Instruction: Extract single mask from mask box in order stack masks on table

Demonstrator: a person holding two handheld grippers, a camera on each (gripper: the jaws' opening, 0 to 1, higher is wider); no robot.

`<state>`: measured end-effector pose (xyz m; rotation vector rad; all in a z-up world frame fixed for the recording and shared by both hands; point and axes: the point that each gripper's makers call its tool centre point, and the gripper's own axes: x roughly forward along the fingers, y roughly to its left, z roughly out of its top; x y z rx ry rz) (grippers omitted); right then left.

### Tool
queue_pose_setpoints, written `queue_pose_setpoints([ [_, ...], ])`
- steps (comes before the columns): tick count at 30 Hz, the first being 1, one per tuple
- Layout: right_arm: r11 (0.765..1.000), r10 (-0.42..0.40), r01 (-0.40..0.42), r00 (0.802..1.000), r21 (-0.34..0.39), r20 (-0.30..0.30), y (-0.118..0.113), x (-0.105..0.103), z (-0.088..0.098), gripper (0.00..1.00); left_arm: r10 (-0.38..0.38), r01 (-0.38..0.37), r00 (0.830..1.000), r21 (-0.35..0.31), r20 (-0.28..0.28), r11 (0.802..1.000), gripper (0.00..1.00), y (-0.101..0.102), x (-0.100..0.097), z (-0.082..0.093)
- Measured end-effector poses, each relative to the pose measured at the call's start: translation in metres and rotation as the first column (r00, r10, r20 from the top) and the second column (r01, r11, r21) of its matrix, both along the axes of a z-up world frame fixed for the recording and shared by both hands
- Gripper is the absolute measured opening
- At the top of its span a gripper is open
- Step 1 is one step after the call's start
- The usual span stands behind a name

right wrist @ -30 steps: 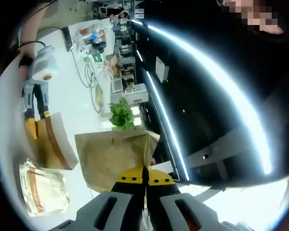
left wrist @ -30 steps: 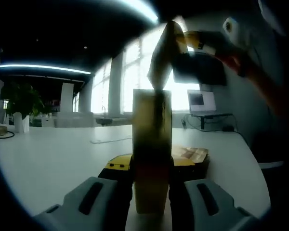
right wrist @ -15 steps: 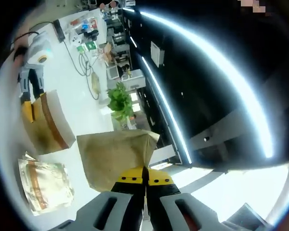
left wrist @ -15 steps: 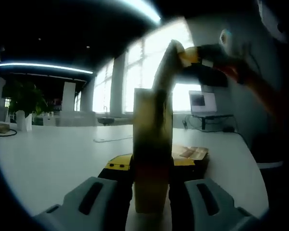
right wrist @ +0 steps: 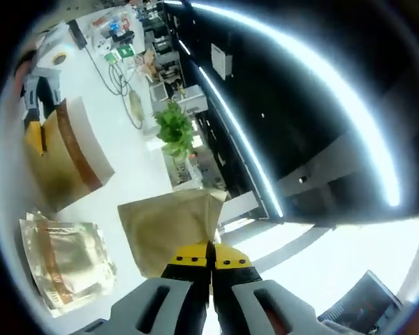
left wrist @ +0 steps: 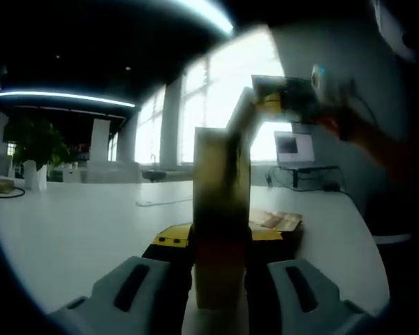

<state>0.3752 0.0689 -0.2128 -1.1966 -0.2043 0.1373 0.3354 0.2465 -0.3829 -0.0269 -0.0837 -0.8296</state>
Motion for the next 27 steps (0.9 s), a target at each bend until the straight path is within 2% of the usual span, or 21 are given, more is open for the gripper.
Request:
queue_pose_setpoints([
  [13, 1.0, 0.006, -0.005, 0.998, 0.017, -0.066, 0.003, 0.011, -0.021, 0.0, 0.002, -0.002, 1.0, -0.001, 0.0, 1.0, 0.19, 0.0, 0.0, 0.001],
  [18, 1.0, 0.006, -0.007, 0.993, -0.014, -0.115, 0.006, 0.011, -0.044, 0.0, 0.003, -0.003, 1.0, -0.001, 0.0, 1.0, 0.19, -0.001, 0.0, 0.001],
  [21, 1.0, 0.013, -0.013, 0.987, 0.003, -0.157, 0.007, 0.01, -0.056, 0.0, 0.003, -0.003, 1.0, 0.001, 0.002, 1.0, 0.19, -0.001, 0.0, 0.001],
  [27, 1.0, 0.009, -0.009, 0.985, 0.001, -0.171, 0.006, 0.006, -0.062, 0.0, 0.001, -0.001, 1.0, 0.0, 0.001, 1.0, 0.19, -0.001, 0.0, 0.001],
])
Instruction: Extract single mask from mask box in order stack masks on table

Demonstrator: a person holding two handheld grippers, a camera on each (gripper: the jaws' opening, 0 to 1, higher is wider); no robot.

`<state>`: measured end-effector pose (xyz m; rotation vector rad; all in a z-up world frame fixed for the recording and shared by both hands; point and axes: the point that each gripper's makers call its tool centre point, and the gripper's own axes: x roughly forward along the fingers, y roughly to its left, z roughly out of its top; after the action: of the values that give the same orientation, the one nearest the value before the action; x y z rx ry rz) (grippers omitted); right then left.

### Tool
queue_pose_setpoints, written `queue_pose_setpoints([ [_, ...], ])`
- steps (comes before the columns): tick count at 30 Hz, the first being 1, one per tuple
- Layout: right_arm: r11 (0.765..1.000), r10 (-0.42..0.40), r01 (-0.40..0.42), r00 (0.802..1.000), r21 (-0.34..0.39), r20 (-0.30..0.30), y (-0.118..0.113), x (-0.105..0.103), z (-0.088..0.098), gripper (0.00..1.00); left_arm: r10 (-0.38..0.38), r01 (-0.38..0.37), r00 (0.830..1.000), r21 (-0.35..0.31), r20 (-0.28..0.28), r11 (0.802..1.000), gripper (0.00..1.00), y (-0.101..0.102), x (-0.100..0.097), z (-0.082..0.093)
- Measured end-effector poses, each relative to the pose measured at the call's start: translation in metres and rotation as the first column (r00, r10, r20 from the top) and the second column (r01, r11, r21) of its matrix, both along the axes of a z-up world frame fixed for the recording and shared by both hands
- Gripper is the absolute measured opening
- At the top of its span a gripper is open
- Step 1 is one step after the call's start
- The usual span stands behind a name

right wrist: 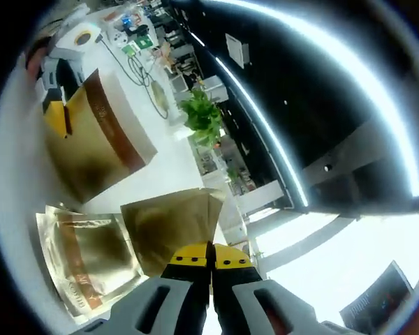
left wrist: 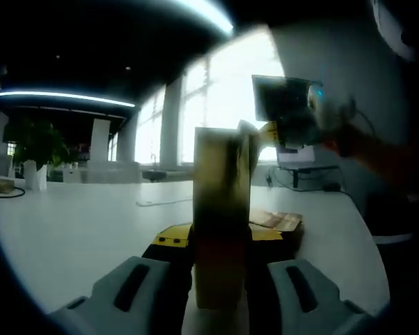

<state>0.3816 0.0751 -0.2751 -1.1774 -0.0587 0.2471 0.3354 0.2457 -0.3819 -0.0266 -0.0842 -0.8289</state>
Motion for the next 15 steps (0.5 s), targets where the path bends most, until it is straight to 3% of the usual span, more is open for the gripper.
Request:
queue_pose_setpoints([
  [6, 1.0, -0.001, 0.0, 1.0, -0.02, -0.03, -0.001, -0.006, -0.011, 0.0, 0.001, -0.001, 1.0, 0.004, 0.004, 1.0, 0.19, 0.0, 0.0, 0.0],
  [11, 1.0, 0.013, -0.013, 0.998, 0.013, -0.068, 0.004, -0.018, -0.022, 0.0, 0.002, -0.002, 1.0, 0.005, 0.005, 1.0, 0.19, 0.0, -0.001, 0.0],
  [15, 1.0, 0.019, -0.02, 0.995, -0.007, -0.1, 0.009, -0.029, -0.04, 0.0, 0.001, -0.001, 1.0, 0.004, 0.004, 1.0, 0.19, 0.001, 0.0, 0.0],
])
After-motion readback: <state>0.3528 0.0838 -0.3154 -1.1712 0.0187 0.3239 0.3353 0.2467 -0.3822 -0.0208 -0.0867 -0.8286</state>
